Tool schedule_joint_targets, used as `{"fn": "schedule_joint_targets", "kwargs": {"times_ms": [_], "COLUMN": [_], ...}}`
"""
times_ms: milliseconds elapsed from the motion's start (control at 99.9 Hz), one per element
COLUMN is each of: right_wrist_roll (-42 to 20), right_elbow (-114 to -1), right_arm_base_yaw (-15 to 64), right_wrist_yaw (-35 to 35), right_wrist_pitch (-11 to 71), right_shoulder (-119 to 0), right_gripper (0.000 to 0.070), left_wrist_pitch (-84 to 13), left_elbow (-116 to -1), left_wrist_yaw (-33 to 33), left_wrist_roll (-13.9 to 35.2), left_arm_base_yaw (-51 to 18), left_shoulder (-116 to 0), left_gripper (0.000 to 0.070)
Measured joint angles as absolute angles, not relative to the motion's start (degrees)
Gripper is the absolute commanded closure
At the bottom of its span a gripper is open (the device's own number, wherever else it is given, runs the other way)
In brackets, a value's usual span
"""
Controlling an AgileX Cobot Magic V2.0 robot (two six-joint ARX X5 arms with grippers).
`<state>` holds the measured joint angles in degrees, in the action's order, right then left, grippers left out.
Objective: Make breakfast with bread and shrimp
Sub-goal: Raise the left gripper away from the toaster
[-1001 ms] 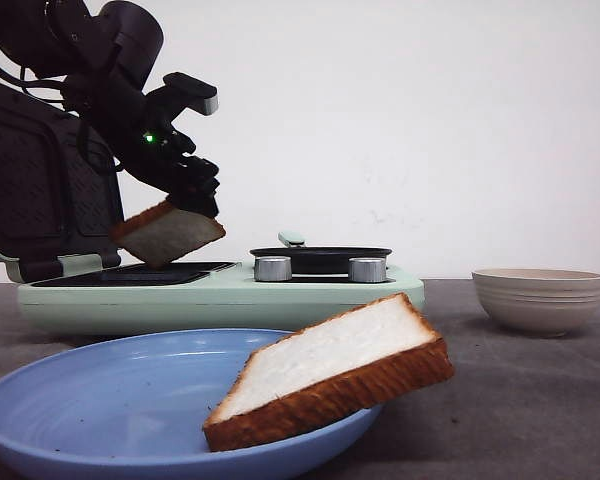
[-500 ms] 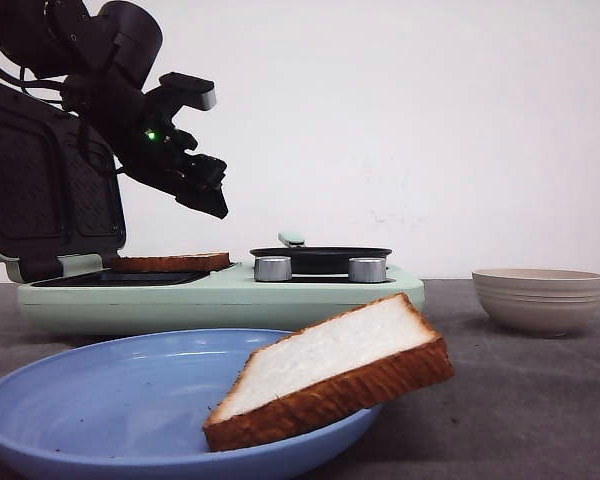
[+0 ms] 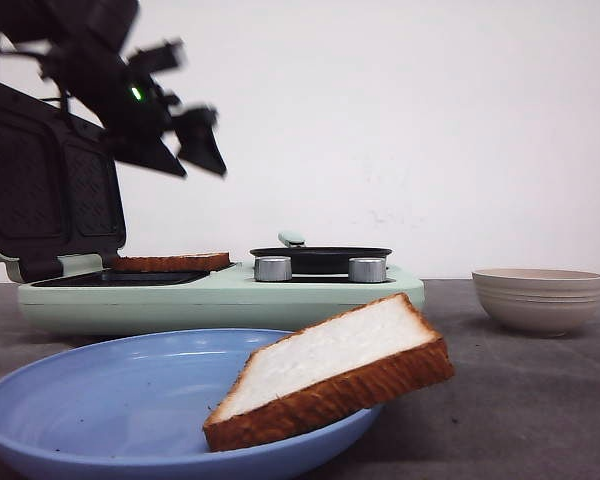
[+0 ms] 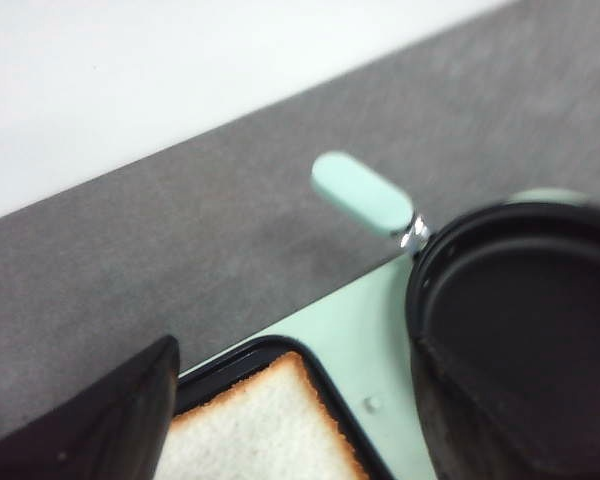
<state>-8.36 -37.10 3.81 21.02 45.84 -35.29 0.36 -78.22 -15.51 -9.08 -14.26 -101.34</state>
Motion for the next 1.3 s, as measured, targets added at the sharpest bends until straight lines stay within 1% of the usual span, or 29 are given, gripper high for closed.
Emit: {"fn": "schedule_joint_targets", "kwargs": {"times_ms": [130, 270, 360, 460, 590, 761, 891, 1031, 1151, 1301], "right_wrist_roll": [-8.34, -8.36, -8.36, -8.38, -8.38, -8.58, -8.8, -9.41, -10.44, -12.34], "right_elbow": [-37.1, -37.1, -37.1, -37.1, -37.1, -37.1, -37.1, -37.1, -37.1, -37.1], "right_arm_base_yaw": [3.81, 3.81, 3.81, 3.81, 3.81, 3.81, 3.81, 3.81, 3.81, 4.03], "right_wrist_yaw": [21.02, 21.02, 21.04, 21.34, 21.98, 22.37, 22.41, 23.9, 25.78, 28.69], "right_wrist_pitch": [45.84, 45.84, 45.84, 45.84, 45.82, 45.84, 45.84, 45.82, 45.82, 45.76], "right_shoulder": [-35.29, -35.29, -35.29, -35.29, -35.29, -35.29, -35.29, -35.29, -35.29, -35.38], "right_gripper": [0.0394, 0.0394, 0.0394, 0.0394, 0.0394, 0.0394, 0.0394, 0.0394, 0.0394, 0.0393], "left_wrist_pitch": [-2.39, -7.4, -11.22, -14.04, -15.75, -18.11, -18.0, -16.27, -13.13, -12.71], "left_elbow": [-78.3, -78.61, -78.61, -78.56, -78.56, -77.45, -71.37, -61.49, -51.99, -42.41], "left_wrist_yaw": [-19.64, -21.04, -23.18, -26.39, -27.49, -31.11, -31.48, -31.48, -31.48, -31.42], "left_wrist_roll": [-5.15, -3.86, -3.57, -3.46, -3.51, -3.66, -3.66, -3.27, -1.21, 1.21], "left_arm_base_yaw": [-11.92, -9.52, -7.77, -5.87, -4.49, -2.72, -1.89, -0.69, 0.91, 2.2], "left_shoulder": [-94.61, -88.99, -86.52, -83.7, -78.98, -74.11, -69.76, -62.72, -55.4, -47.46], "left_gripper": [0.0301, 0.0307, 0.031, 0.035, 0.035, 0.035, 0.0352, 0.0352, 0.0352, 0.0352]}}
